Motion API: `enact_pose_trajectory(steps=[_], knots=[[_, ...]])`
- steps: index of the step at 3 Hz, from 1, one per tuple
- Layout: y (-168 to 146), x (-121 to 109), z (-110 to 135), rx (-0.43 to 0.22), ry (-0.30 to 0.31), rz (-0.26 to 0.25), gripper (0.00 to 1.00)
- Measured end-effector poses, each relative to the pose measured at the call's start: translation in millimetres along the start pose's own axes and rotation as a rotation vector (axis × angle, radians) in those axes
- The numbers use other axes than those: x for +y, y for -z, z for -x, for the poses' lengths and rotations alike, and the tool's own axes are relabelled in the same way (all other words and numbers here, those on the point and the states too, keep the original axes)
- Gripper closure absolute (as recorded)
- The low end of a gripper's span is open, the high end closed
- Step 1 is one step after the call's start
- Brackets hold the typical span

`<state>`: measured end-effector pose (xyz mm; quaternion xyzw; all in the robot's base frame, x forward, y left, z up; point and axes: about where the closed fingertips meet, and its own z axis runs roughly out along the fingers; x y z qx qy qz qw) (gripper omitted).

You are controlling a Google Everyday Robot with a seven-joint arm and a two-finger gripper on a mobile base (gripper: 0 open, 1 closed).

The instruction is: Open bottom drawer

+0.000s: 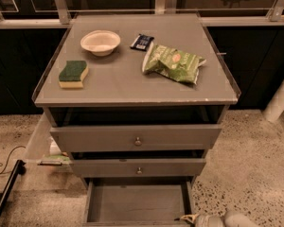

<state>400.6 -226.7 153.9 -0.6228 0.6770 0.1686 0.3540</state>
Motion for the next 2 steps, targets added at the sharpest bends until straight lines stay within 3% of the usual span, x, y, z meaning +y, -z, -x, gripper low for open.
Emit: enact_pose_trajectory(steps=[2], knots=[[-0.1,0.0,0.0,0.0,0.0,0.0,0.58]])
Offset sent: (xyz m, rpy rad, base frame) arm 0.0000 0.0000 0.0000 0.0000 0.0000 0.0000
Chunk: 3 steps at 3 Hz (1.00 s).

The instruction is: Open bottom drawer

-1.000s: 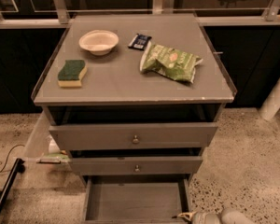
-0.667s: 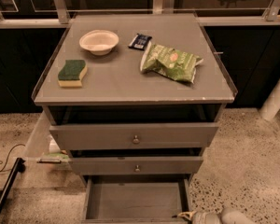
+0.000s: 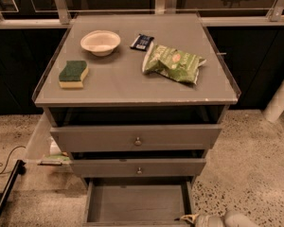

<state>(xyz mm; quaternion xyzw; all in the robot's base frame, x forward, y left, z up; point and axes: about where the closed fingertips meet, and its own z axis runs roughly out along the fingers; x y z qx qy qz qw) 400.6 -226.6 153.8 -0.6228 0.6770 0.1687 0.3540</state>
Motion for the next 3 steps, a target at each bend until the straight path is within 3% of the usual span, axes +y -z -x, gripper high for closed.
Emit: enact_pose_trajectory(steps=[2,3], knots=[[-0.1,0.0,0.0,0.0,0.0,0.0,0.11],[-0.1,0.1,0.0,0.0,0.0,0.0,0.0]])
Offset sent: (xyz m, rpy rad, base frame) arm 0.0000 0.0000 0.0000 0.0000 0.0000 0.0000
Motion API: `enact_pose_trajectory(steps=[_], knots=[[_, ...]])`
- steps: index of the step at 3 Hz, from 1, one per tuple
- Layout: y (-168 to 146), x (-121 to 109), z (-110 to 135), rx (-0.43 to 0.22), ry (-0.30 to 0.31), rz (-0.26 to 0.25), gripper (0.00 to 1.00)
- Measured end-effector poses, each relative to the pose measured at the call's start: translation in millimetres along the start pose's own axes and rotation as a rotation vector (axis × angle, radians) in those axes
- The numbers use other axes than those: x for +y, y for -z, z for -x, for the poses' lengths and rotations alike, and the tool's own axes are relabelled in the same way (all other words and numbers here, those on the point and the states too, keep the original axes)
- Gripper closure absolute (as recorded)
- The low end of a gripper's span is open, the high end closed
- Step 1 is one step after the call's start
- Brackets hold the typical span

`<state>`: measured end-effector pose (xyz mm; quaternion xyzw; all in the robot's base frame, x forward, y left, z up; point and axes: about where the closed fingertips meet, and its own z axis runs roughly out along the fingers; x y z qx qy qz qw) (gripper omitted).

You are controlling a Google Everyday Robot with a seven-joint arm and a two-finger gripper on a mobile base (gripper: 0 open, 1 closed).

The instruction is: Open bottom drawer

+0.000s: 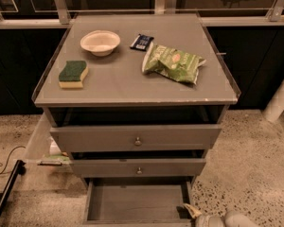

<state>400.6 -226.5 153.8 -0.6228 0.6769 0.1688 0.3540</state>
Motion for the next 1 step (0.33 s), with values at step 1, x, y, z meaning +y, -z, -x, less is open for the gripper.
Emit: enact_pose_trajectory(steps=[1], knots=[[0.0,0.0,0.0,0.0,0.0,0.0,0.0]])
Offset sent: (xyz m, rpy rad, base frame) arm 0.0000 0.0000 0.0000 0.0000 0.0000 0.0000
